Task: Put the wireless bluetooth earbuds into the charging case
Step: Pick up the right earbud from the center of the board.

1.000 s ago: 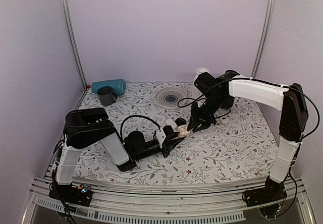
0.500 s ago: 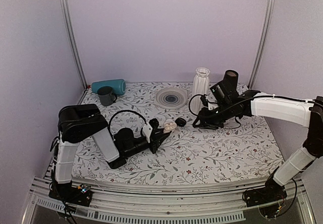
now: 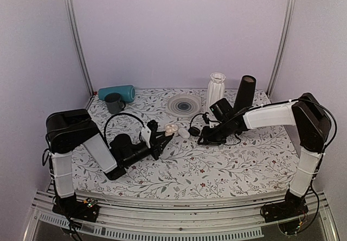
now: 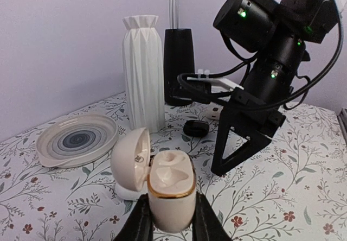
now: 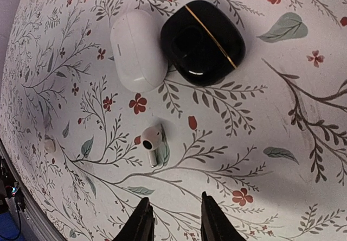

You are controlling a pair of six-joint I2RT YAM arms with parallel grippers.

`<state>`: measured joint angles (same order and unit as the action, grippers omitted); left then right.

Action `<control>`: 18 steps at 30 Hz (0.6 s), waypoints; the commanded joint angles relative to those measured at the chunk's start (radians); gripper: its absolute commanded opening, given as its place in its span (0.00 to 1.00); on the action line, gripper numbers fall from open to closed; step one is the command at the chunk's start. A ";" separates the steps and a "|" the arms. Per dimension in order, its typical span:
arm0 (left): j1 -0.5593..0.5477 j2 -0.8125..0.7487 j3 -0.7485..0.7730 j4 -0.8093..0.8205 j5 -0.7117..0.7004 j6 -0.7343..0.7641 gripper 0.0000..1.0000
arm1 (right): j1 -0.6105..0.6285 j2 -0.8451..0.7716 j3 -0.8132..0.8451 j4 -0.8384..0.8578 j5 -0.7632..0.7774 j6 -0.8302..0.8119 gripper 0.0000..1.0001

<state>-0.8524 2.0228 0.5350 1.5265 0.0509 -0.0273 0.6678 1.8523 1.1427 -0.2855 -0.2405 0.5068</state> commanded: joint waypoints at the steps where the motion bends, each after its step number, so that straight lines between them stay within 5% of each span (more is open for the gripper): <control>1: 0.006 -0.064 -0.010 0.249 0.000 0.002 0.00 | 0.006 0.033 0.047 0.098 -0.014 -0.080 0.31; 18: 0.014 -0.215 -0.072 0.165 -0.036 0.015 0.00 | 0.068 0.193 0.217 -0.022 0.068 -0.224 0.31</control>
<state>-0.8497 1.8503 0.4828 1.5272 0.0330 -0.0189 0.7170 2.0151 1.3338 -0.2691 -0.2203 0.3237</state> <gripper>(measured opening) 0.212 0.310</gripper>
